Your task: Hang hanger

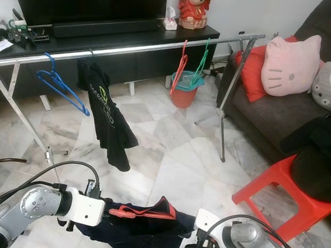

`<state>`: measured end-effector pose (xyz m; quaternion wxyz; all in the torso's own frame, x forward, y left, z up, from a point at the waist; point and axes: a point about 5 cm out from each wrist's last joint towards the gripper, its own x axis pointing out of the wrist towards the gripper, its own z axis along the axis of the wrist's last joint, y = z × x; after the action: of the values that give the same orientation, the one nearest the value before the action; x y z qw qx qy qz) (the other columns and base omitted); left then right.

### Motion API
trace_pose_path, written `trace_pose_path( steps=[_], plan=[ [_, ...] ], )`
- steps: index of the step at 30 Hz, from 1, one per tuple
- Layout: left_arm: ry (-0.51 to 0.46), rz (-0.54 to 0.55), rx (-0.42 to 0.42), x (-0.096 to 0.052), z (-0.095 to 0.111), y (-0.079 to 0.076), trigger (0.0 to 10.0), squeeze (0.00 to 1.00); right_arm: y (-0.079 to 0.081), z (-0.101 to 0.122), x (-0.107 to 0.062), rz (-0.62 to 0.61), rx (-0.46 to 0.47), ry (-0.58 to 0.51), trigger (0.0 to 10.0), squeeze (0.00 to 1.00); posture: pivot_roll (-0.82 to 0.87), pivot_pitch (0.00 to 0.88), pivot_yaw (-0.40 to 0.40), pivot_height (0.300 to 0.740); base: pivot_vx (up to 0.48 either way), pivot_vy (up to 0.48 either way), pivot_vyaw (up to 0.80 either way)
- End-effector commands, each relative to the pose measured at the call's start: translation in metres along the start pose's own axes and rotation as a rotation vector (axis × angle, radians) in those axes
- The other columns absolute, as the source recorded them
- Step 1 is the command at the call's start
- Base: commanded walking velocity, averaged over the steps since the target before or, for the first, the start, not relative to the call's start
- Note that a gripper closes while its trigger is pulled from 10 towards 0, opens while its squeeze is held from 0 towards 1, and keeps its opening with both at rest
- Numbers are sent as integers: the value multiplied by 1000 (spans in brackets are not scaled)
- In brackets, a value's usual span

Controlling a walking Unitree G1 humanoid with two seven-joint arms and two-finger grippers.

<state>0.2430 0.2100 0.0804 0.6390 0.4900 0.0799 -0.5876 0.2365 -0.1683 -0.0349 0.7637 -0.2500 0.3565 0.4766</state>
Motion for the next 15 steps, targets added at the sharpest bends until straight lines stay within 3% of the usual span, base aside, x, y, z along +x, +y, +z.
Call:
trace_pose_path(
  steps=[1,10,11,12,13,14,15],
  plan=[
    [-14,39,10,-2,3,7,10000,0,-6,2,-1,-62,-30,17,10000,0,44,0,-64,740,0,0,0],
    [-15,33,16,-1,4,8,10000,0,2,3,3,-22,-7,-29,10000,0,46,0,-67,740,0,0,0],
    [-14,33,16,-1,4,8,10000,0,4,2,3,-19,-4,-30,7569,0,46,0,-67,740,0,0,0],
    [-14,33,17,-1,4,8,10000,0,5,2,4,-19,-1,-35,2902,0,46,0,-67,740,0,0,0],
    [-14,33,17,-1,4,8,10000,0,5,2,4,-19,-1,-35,2902,0,46,0,-67,740,0,0,0],
    [-13,32,16,-1,4,8,10000,0,7,2,4,-19,1,-49,0,0,46,0,-67,740,0,0,0],
    [-12,32,17,-1,4,8,10000,0,8,2,5,-17,3,-52,0,0,48,0,-65,740,0,0,0]
  ],
)
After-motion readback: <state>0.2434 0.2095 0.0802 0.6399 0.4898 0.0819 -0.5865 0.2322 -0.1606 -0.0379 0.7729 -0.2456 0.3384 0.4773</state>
